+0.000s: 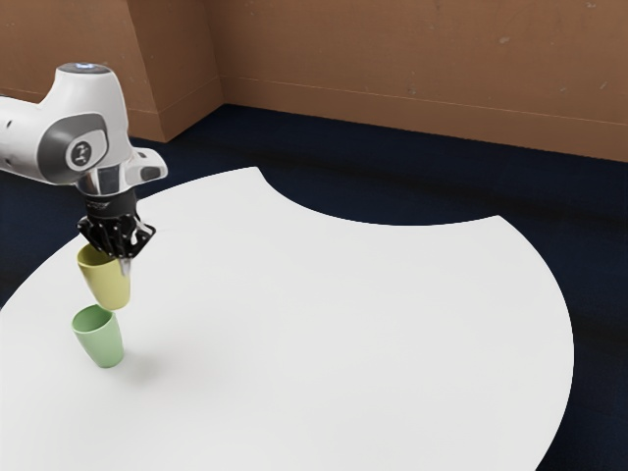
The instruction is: Place the right cup onto the left cup
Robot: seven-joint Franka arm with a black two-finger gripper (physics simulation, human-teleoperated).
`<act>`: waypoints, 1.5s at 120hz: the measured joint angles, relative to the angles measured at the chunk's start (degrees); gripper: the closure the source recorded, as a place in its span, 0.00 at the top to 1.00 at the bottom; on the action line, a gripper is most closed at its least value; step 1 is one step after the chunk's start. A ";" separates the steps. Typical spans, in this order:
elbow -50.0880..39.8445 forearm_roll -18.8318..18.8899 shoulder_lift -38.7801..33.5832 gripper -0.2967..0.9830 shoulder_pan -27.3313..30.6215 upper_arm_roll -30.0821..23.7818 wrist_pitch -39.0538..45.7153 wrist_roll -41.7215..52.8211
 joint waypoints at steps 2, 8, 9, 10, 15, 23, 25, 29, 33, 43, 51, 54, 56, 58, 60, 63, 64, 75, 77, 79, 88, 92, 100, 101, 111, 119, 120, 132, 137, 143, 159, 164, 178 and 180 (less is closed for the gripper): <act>-0.08 0.06 -0.10 0.16 0.33 -0.11 -0.05 -0.03; -0.32 0.19 -0.27 0.16 1.56 -0.70 -0.17 -0.13; -0.37 0.21 -0.28 0.16 1.78 -0.82 -0.19 -0.15; -0.41 0.22 -0.29 0.16 1.98 -0.92 -0.21 -0.16; -0.54 0.29 -0.34 0.16 2.86 -1.27 -0.29 -0.23; -0.65 0.37 -0.27 0.16 3.94 -1.57 -0.36 -0.34; -0.67 0.39 -0.24 0.16 4.20 -1.65 -0.37 -0.37; -0.76 0.45 -0.13 0.16 4.73 -1.76 -0.37 -0.41; -0.86 0.49 -0.02 0.16 5.22 -1.82 -0.35 -0.46; -0.97 0.56 0.31 0.16 6.00 -1.88 -0.27 -0.56; -0.99 0.59 0.70 0.16 6.48 -1.89 -0.18 -0.63; -0.98 0.60 0.87 0.16 6.58 -1.89 -0.15 -0.66; -0.96 0.61 0.99 0.16 6.63 -1.89 -0.13 -0.67; -0.95 0.63 1.11 0.16 6.69 -1.89 -0.10 -0.69; -0.94 0.64 1.25 0.16 6.75 -1.89 -0.08 -0.70; -0.93 0.67 1.43 0.16 6.84 -1.89 -0.04 -0.72; -0.93 0.68 1.49 0.16 6.85 -1.89 -0.02 -0.73; -0.84 0.76 2.27 0.16 6.97 -1.83 0.20 -0.79; -0.84 0.78 2.38 0.16 7.01 -1.83 0.27 -0.80; -0.83 0.80 2.50 0.16 7.06 -1.82 0.34 -0.81; -0.76 0.95 3.02 0.16 7.30 -1.81 0.66 -0.85; -0.71 1.04 3.20 0.16 7.38 -1.78 0.78 -0.87; -0.57 1.18 3.46 0.16 7.37 -1.64 0.98 -0.90; -0.54 1.22 3.49 0.16 7.36 -1.63 1.00 -0.91; -0.33 1.60 3.71 0.16 7.29 -1.46 1.16 -0.94; -0.24 1.79 4.12 0.16 7.27 -1.30 1.39 -0.97; -0.24 1.81 4.17 0.16 7.28 -1.28 1.42 -0.97; -0.21 1.98 4.82 0.16 7.43 -1.20 1.84 -1.01; -0.21 2.00 5.17 0.16 7.47 -1.19 2.08 -1.02; -0.20 2.03 5.61 0.16 7.50 -1.14 2.32 -1.04; -0.21 2.09 6.54 0.16 7.72 -0.90 3.07 -1.09; -0.21 2.11 6.65 0.16 7.73 -0.67 3.27 -1.10; -0.21 1.97 6.74 0.21 7.98 -0.51 3.73 -1.07; -0.21 1.94 6.74 0.23 7.97 -0.51 3.76 -1.06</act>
